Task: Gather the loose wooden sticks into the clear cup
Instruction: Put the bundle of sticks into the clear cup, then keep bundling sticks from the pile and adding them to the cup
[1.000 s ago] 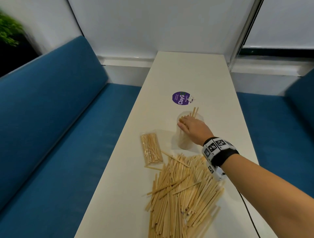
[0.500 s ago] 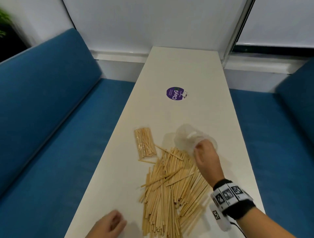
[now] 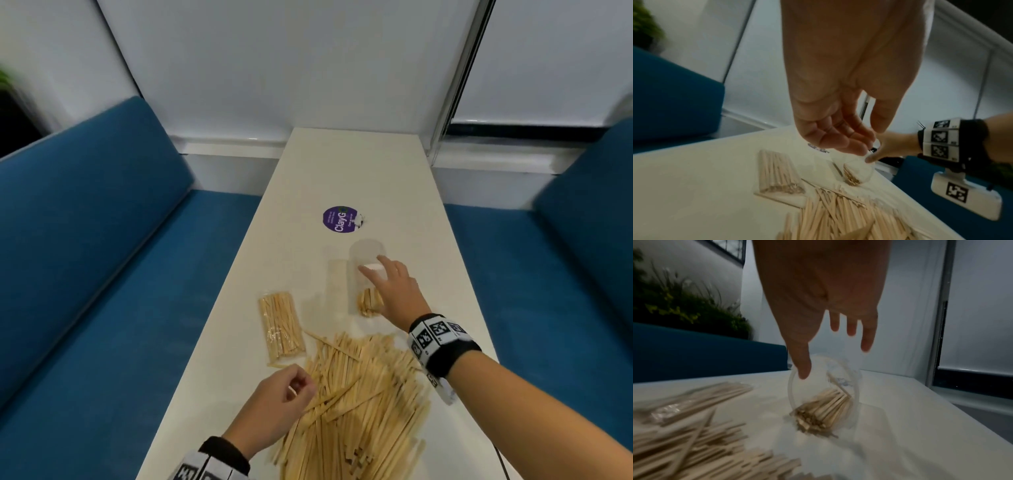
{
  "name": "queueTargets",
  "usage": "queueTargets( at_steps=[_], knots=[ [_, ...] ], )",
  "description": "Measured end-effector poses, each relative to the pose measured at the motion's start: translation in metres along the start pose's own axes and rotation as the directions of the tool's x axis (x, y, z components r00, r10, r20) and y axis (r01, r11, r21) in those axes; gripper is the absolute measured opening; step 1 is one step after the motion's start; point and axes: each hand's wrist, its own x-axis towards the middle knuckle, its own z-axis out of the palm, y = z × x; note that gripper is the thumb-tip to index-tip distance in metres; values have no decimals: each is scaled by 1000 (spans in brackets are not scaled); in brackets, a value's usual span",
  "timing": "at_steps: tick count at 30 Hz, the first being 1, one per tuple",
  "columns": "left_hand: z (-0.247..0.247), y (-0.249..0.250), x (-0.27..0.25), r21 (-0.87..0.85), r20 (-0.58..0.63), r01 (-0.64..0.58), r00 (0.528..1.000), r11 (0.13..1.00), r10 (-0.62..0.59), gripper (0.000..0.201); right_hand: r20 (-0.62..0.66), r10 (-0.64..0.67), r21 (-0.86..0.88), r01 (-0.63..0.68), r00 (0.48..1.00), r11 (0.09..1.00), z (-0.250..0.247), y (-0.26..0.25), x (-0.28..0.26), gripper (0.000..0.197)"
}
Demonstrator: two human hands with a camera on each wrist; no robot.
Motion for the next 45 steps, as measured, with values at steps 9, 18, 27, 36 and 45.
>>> queueTargets(
  at_steps=[9, 18, 27, 36, 45],
  knots=[
    [3, -34, 11, -35, 37, 125, 992, 992, -123, 12, -18, -20, 18, 20, 1000, 1000, 10, 17, 21, 46],
    [16, -65, 17, 175, 6, 176, 984, 969, -180, 14, -110, 289, 441, -214, 951, 872, -34, 21, 28, 29],
    [27, -71, 11, 233, -54, 152, 988, 961, -143, 13, 188, 448, 627, -458, 874, 630, -33, 18, 15, 29],
    [51, -59, 24, 384, -146, 97, 988, 918, -43, 67, 408, 611, 651, -686, 678, 327, 8, 2, -91, 45],
    [75, -45, 26, 413, -188, 256, 963, 874, -193, 70, 587, 594, 518, -819, 550, 246, 60, -29, -179, 48]
  ],
)
